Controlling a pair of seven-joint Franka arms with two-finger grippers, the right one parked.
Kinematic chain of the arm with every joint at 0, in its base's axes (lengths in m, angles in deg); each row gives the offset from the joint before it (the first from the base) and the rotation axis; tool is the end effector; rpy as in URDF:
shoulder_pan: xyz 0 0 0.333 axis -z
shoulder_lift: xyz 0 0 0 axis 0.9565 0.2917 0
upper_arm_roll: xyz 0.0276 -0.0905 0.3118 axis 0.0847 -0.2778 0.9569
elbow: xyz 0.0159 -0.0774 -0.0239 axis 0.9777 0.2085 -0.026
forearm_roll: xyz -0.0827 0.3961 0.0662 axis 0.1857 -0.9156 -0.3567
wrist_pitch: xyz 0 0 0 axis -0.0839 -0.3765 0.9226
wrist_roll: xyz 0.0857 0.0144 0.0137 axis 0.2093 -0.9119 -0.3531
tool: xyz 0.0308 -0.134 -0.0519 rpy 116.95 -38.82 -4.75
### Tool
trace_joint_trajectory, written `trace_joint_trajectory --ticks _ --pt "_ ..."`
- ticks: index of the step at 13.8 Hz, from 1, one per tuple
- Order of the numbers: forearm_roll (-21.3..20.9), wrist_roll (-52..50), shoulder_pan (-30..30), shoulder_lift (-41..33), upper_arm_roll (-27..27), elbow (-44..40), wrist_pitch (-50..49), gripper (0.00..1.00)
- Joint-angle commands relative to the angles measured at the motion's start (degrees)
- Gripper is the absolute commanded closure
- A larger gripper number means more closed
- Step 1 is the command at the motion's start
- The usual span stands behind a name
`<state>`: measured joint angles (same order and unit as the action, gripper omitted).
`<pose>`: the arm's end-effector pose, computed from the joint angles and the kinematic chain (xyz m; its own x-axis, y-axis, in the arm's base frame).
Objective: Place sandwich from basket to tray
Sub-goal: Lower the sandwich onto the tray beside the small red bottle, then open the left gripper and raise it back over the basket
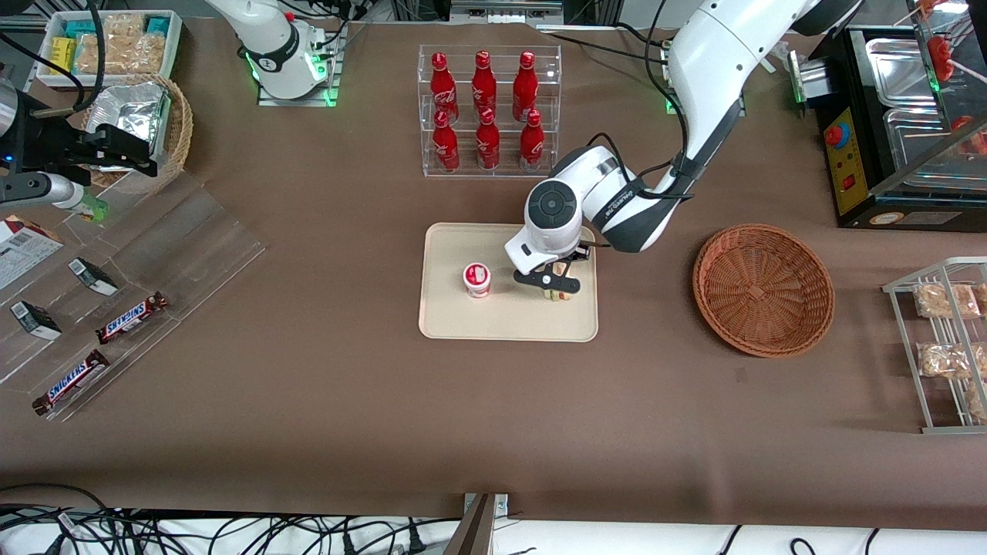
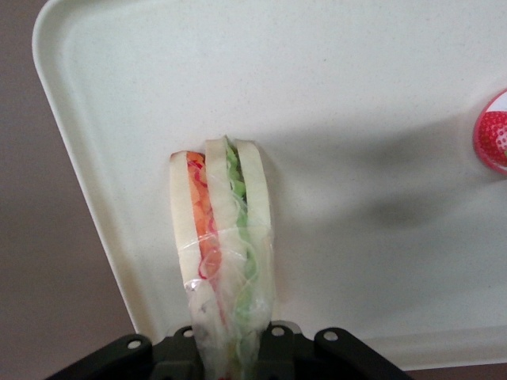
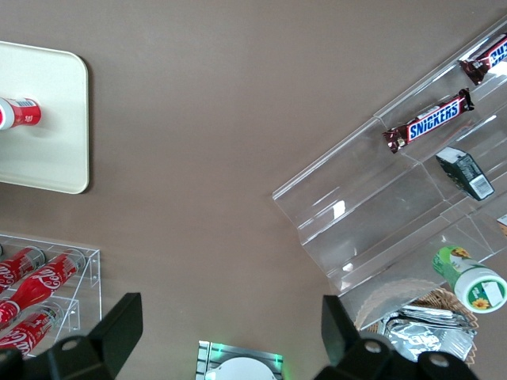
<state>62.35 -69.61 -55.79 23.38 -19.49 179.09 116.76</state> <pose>0.5356 -0.4167 0.1800 0.9684 -0.1760 -0.1768 -0.1921 -0.9782 -0.0785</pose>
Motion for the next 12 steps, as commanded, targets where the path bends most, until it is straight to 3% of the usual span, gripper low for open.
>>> trace_joint_trajectory --ticks 1,2,5,8,12 --pt "-2.66 -0.96 0.95 1.21 0.46 -1.77 -0.63 0.60" --pt "-2.67 -1.05 0.95 1.21 0.46 -1.77 -0.63 0.39" --pt "-2.84 -4.12 0.95 0.60 0.46 -2.03 -0.98 0.00" --pt "-2.58 -4.83 0.07 -1.94 0.37 -2.38 -2.55 0.00" --pt "-2.14 -5.97 -1.94 -6.33 0.46 -8.78 -13.17 0.00"
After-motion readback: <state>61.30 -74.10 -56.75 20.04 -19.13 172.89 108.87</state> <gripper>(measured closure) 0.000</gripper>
